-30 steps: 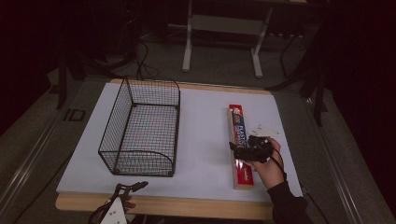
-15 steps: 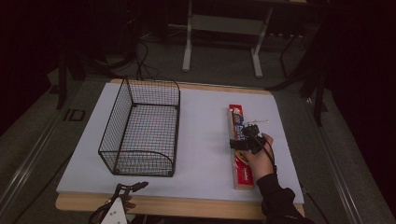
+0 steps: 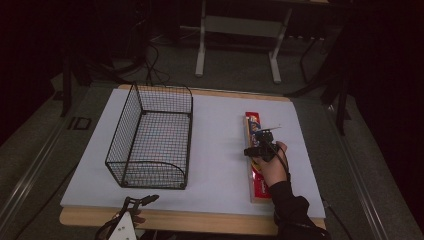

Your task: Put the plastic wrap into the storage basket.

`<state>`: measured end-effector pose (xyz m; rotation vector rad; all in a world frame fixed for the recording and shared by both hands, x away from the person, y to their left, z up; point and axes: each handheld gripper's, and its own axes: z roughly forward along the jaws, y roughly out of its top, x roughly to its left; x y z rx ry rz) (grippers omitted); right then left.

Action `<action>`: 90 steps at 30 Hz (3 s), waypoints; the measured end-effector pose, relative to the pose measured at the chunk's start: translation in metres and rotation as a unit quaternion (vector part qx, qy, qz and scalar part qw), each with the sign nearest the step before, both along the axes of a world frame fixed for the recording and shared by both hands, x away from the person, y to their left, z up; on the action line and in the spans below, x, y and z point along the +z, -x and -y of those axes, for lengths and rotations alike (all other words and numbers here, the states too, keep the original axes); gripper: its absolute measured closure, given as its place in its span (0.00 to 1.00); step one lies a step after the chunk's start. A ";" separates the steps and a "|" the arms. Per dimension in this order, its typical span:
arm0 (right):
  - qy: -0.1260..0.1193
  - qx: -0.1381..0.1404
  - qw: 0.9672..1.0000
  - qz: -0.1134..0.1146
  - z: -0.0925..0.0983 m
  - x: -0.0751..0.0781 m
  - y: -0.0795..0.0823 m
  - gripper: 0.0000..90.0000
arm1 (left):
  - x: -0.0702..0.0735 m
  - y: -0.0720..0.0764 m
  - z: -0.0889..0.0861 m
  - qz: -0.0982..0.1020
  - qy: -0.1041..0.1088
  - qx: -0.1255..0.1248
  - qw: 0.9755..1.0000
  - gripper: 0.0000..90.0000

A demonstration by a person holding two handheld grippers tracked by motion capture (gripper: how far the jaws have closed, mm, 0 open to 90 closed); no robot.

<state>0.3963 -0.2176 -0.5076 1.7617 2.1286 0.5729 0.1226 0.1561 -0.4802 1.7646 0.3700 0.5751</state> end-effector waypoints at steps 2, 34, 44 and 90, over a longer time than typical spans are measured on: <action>-0.006 0.002 1.000 -0.006 -0.001 0.000 0.000 0.30 | 0.000 0.000 0.000 0.000 0.000 0.000 1.000 0.00; -0.032 -0.039 0.999 -0.008 -0.003 0.033 0.000 0.42 | -0.001 -0.001 0.002 -0.001 -0.008 0.000 1.000 0.00; -0.029 -0.019 0.999 0.024 -0.017 0.066 -0.001 0.43 | -0.001 -0.001 0.002 -0.002 -0.009 0.000 1.000 0.00; -0.036 0.169 0.979 0.107 -0.192 0.160 0.007 0.43 | -0.002 0.003 -0.005 -0.006 -0.006 0.008 1.000 0.00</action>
